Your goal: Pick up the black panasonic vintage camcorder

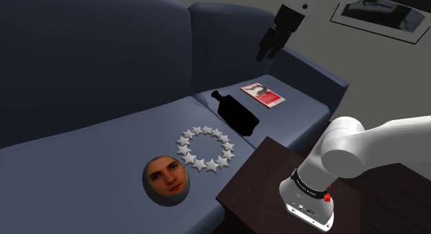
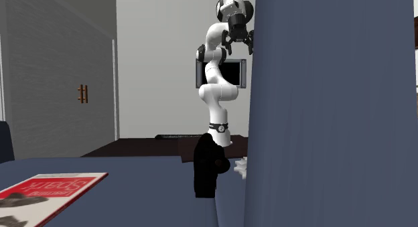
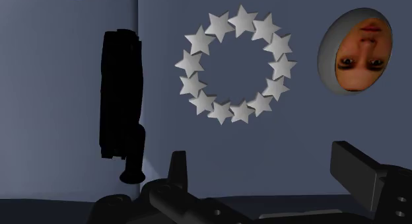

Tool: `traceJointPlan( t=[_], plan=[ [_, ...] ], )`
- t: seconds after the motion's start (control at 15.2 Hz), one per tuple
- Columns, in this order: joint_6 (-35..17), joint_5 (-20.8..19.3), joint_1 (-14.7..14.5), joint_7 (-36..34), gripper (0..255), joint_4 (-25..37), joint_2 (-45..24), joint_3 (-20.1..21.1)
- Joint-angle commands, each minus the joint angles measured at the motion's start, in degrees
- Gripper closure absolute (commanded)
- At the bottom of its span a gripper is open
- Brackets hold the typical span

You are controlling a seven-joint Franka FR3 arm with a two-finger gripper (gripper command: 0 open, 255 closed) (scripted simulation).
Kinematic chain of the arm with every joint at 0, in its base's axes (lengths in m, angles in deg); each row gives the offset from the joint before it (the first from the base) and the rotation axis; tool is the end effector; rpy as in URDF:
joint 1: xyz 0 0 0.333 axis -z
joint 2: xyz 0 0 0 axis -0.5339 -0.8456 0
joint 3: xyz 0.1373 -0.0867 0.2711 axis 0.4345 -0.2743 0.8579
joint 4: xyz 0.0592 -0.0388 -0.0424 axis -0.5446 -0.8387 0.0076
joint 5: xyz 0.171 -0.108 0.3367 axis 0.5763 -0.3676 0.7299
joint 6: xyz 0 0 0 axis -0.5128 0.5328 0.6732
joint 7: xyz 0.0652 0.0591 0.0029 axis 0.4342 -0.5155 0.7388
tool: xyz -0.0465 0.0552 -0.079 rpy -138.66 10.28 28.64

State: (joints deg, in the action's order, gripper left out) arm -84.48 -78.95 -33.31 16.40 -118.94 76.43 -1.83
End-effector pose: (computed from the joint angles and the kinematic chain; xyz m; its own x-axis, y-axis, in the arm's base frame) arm 0.3153 -0.0117 0.6357 0.9819 -0.0543 0.1816 -0.0425 -0.9967 -0.0685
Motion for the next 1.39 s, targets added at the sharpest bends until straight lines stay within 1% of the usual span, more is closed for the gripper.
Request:
traceJointPlan(
  t=[0.0,0.33,0.66,0.99,1.32],
  plan=[
    [0.0,0.0,0.0,0.0,0,0.0,0.0,0.0],
    [-6.5,-2.1,1.4,1.5,0,-7.4,-1.4,-1.6],
    [-13.5,-4.5,2.9,2.9,0,-13.7,-4.3,-3.4],
    [-21.2,-7.1,4.8,4.2,0,-18.7,-8.9,-5.3],
    [-29.5,-9.8,6.8,5.2,0,-22.3,-15.6,-7.5]
  ],
)
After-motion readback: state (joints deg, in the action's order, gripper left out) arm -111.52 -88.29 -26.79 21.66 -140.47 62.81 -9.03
